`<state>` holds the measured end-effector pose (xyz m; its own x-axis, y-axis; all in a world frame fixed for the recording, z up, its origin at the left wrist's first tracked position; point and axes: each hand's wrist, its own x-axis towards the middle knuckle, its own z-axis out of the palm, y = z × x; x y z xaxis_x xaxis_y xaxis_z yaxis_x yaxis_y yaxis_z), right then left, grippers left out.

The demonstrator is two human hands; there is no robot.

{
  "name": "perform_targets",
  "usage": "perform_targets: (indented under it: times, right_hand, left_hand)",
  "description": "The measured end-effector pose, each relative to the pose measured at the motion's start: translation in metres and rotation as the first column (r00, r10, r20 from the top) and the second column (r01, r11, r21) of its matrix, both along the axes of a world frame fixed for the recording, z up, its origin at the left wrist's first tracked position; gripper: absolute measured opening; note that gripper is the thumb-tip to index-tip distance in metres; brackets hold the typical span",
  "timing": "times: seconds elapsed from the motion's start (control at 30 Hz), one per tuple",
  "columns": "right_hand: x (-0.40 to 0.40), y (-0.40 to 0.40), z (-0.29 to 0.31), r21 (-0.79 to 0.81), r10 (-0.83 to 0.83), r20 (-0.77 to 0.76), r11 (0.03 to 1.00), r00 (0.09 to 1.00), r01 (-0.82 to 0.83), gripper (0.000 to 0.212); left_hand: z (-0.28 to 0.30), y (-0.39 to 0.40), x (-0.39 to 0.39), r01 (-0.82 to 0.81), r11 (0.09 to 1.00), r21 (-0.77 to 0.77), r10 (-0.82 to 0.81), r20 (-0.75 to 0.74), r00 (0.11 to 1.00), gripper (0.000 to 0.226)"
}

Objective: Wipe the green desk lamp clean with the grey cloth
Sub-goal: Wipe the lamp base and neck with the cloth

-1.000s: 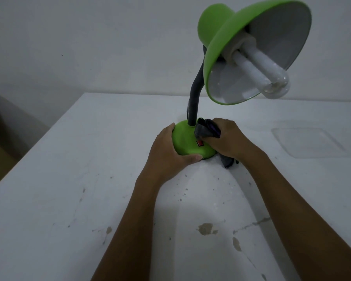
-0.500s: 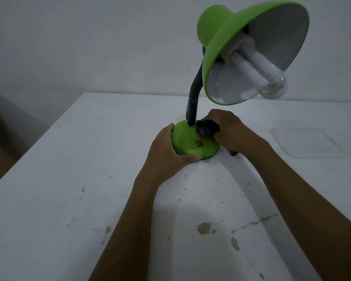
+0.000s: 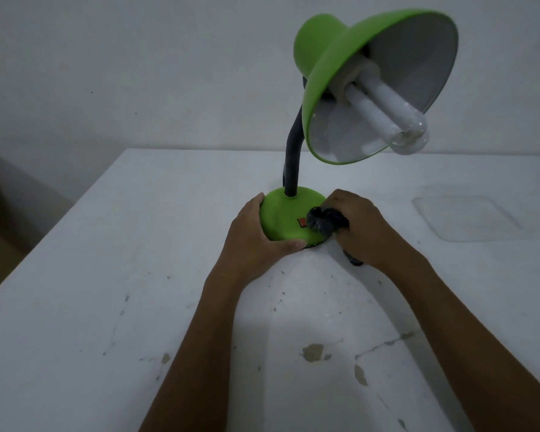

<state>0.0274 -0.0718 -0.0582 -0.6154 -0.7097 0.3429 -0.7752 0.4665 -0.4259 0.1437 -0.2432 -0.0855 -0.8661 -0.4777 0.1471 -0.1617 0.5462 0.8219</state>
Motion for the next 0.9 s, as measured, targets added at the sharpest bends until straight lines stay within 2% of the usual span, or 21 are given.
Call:
perform_targets:
  times: [0.1, 0.13, 0.27, 0.33, 0.4, 0.43, 0.53, 0.63, 0.73, 0.83, 0.9]
  right_hand:
    - [-0.012, 0.003, 0.003, -0.105, -0.171, 0.109, 0.978, 0.979, 0.182, 0.011]
    - [-0.014, 0.0, 0.006, -0.14, -0.189, 0.131, 0.968, 0.973, 0.207, 0.009]
    - [-0.014, -0.03, 0.023, -0.188, -0.23, 0.133, 0.949, 0.964, 0.252, 0.023]
    - [-0.005, -0.046, 0.024, -0.125, -0.195, 0.097, 0.97, 0.976, 0.206, 0.018]
    - [0.01, -0.055, 0.016, -0.055, -0.06, 0.104, 0.996, 0.993, 0.066, 0.008]
    - [0.018, -0.057, 0.011, -0.034, 0.009, 0.117, 0.999, 0.993, -0.005, 0.02]
    - [0.022, -0.046, 0.005, -0.026, 0.138, 0.134, 0.99, 0.981, -0.136, 0.042]
    - [0.014, -0.025, 0.005, 0.022, 0.143, 0.075, 0.989, 0.987, -0.145, 0.04]
    - [0.01, -0.006, 0.005, 0.017, 0.139, 0.013, 0.99, 0.99, -0.139, 0.041]
    - [0.014, 0.001, 0.011, -0.103, 0.027, 0.064, 0.994, 0.998, -0.02, 0.036]
    - [0.019, 0.001, 0.016, -0.249, -0.053, 0.148, 0.964, 0.988, 0.089, 0.018]
  left_hand:
    - [0.0, -0.001, -0.001, -0.003, 1.0, 0.004, 0.003, 0.006, 1.0, 0.117]
    - [0.0, 0.0, 0.0, -0.005, 1.0, 0.007, 0.005, 0.006, 1.0, 0.117]
    - [-0.001, -0.001, 0.0, 0.0, 0.999, 0.036, 0.0, -0.011, 1.0, 0.12]
    - [-0.001, -0.003, 0.0, 0.009, 0.998, 0.055, -0.007, -0.028, 1.0, 0.108]
    - [0.002, -0.003, 0.0, 0.017, 0.998, 0.063, -0.014, -0.041, 0.999, 0.086]
    - [0.002, -0.002, 0.0, 0.019, 0.998, 0.066, -0.016, -0.049, 0.999, 0.084]
    - [0.0, -0.004, -0.002, 0.033, 0.996, 0.077, -0.03, -0.041, 0.999, 0.104]
    - [-0.001, -0.005, -0.001, 0.037, 0.997, 0.07, -0.035, -0.027, 0.999, 0.119]
    - [0.003, -0.004, 0.003, 0.054, 0.996, 0.067, -0.053, -0.027, 0.998, 0.119]
    - [0.007, -0.003, 0.009, 0.082, 0.995, 0.057, -0.078, -0.066, 0.995, 0.101]
    - [0.011, 0.004, 0.013, 0.031, 0.999, 0.014, -0.029, -0.174, 0.984, 0.07]
